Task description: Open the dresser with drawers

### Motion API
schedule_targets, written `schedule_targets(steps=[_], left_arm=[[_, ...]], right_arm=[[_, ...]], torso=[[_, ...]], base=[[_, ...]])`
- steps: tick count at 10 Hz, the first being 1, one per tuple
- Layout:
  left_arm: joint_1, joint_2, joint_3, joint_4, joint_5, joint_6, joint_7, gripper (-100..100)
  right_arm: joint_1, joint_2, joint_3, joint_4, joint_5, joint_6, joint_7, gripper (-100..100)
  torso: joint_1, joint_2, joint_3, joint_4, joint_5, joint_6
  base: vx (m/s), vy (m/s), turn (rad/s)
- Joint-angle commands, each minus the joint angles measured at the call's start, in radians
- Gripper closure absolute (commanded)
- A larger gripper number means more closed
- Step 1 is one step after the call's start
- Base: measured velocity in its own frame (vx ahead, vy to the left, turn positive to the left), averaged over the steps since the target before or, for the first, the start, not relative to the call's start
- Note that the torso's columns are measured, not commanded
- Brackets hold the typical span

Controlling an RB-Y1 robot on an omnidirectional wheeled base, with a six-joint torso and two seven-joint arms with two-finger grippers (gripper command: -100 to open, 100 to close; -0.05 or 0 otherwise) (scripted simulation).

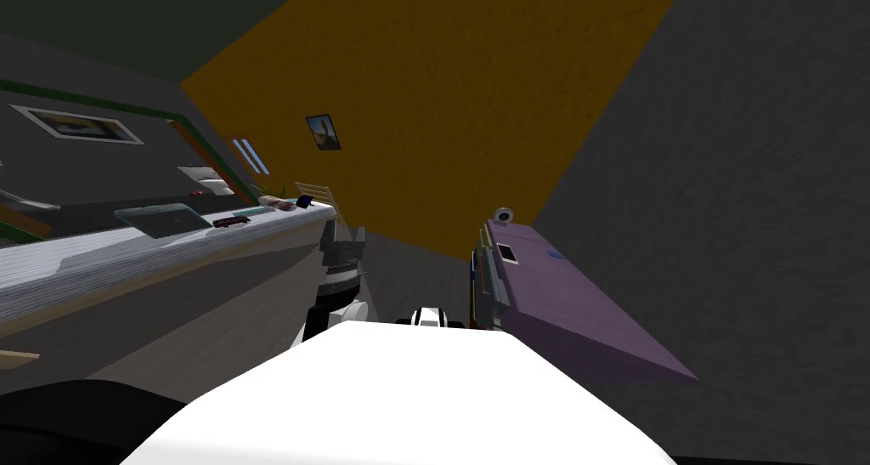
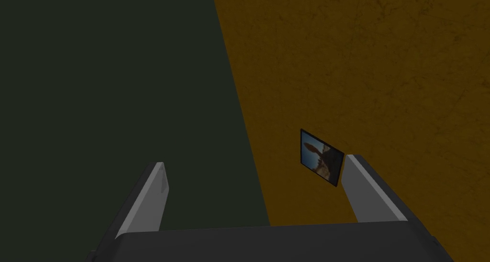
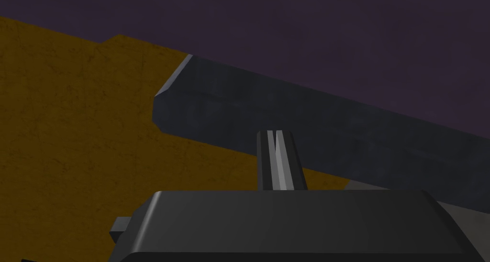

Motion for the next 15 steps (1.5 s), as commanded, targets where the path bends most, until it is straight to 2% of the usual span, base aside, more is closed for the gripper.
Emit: schedule_targets(steps=[1, 2, 3, 4, 6, 9, 12, 13, 14, 15], left_arm=[[0.0, 0.0, 0.0, 0.0, 0.0, 0.0, 0.0, 0], [0.0, 0.0, 0.0, 0.0, 0.0, 0.0, 0.0, 0], [0.0, 0.0, 0.0, 0.0, 0.0, 0.0, 0.0, 0], [0.0, 0.0, 0.0, 0.0, 0.0, 0.0, 0.0, 0], [0.0, 0.0, 0.0, 0.0, 0.0, 0.0, 0.0, 0], [0.0, 0.0, 0.0, 0.0, 0.0, 0.0, 0.0, 0], [0.0, 0.0, 0.0, 0.0, 0.0, 0.0, 0.0, 0], [0.0, 0.0, 0.0, 0.0, 0.0, 0.0, 0.0, 0], [0.0, 0.0, 0.0, 0.0, 0.0, 0.0, 0.0, 0], [0.0, 0.0, 0.0, 0.0, 0.0, 0.0, 0.0, 0]], right_arm=[[-0.02, -0.012, -0.008, -0.033, -0.01, 0.012, 0.008, -100], [-0.02, -0.012, -0.008, -0.033, -0.01, 0.012, 0.008, -100], [0.007, -0.004, 0.004, -0.024, -0.008, 0.005, 0.008, -100], [-0.04, -0.001, 0.047, 0.026, 0.043, 0.049, 0.058, -100], [-0.046, -0.001, 0.047, 0.043, 0.104, 0.083, 0.105, -100], [-0.046, -0.001, 0.047, 0.043, 0.18, 0.158, 0.177, -100], [-0.046, -0.001, 0.047, 0.043, 0.18, 0.241, 0.26, -100], [-0.046, -0.001, 0.047, 0.043, 0.18, 0.258, 0.294, -100], [-0.043, -0.003, 0.046, 0.037, 0.179, 0.247, 0.273, -100], [-0.059, 0.003, 0.021, 0.014, 0.17, 0.292, 0.305, -100]], torso=[[0.0, 0.001, 0.0, 0.001, 0.001, 0.001], [0.002, 0.001, 0.0, 0.001, 0.002, 0.001], [0.002, 0.002, 0.0, 0.0, 0.001, 0.002], [0.004, 0.009, 0.002, -0.004, -0.001, 0.007], [0.003, 0.022, 0.009, -0.005, -0.003, 0.013], [0.017, 0.029, 0.008, -0.005, 0.005, 0.018], [0.015, 0.034, 0.011, -0.003, 0.004, 0.018], [0.014, 0.034, 0.011, -0.003, 0.004, 0.018], [0.014, 0.033, 0.01, -0.003, 0.004, 0.018], [0.014, 0.032, 0.01, -0.004, 0.004, 0.018]], base=[[-0.016, -0.005, -0.014], [0.0, 0.0, 0.0], [-0.026, 0.005, -0.032], [-0.148, -0.031, 0.302], [-0.11, -0.038, 0.249], [0.022, -0.01, -0.014], [0.005, 0.004, 0.001], [-0.005, 0.0, 0.0], [0.0, 0.0, 0.0], [-0.051, -0.001, 0.012]])
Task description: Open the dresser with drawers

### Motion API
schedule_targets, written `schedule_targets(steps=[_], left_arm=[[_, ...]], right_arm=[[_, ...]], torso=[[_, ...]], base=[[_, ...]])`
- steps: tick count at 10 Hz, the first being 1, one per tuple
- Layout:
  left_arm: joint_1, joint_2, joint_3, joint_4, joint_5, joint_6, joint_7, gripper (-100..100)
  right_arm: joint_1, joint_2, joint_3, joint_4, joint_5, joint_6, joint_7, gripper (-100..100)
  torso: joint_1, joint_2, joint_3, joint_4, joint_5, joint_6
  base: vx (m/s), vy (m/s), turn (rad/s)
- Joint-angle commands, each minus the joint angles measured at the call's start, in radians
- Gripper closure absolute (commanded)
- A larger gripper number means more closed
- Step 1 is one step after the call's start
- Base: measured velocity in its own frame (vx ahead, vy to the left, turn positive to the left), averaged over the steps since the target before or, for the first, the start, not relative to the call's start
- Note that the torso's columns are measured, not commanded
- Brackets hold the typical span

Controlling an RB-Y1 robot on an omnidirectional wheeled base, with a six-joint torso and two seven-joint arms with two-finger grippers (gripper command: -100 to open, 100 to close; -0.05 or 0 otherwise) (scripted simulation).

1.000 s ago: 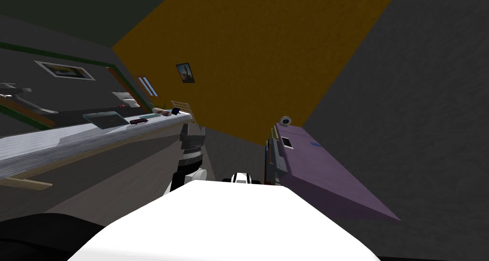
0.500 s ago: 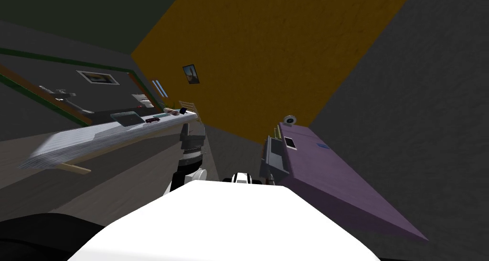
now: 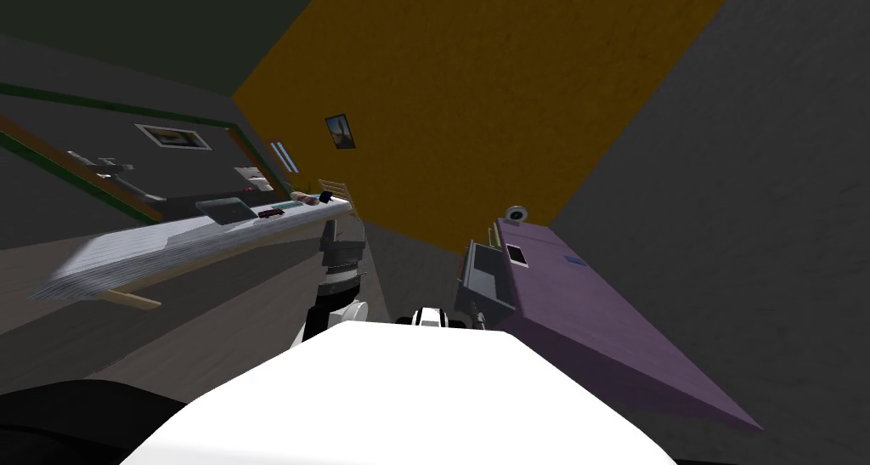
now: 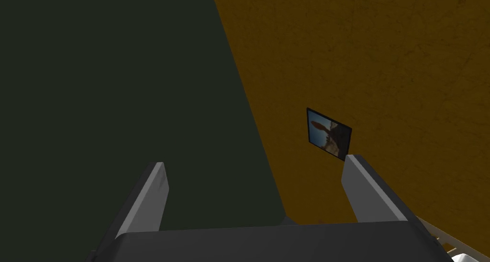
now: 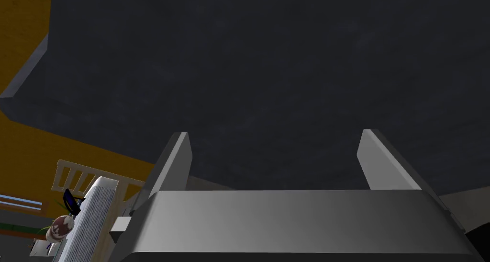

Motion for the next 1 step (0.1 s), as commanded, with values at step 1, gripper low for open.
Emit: schedule_targets(steps=[1], left_arm=[[0.0, 0.0, 0.0, 0.0, 0.0, 0.0, 0.0, 0]], right_arm=[[-0.03, 0.01, -0.05, -0.049, -0.019, 0.068, 0.052, -100]], torso=[[0.0, 0.002, 0.001, 0.0, 0.0, 0.0]], base=[[-0.092, -0.001, 0.018]])
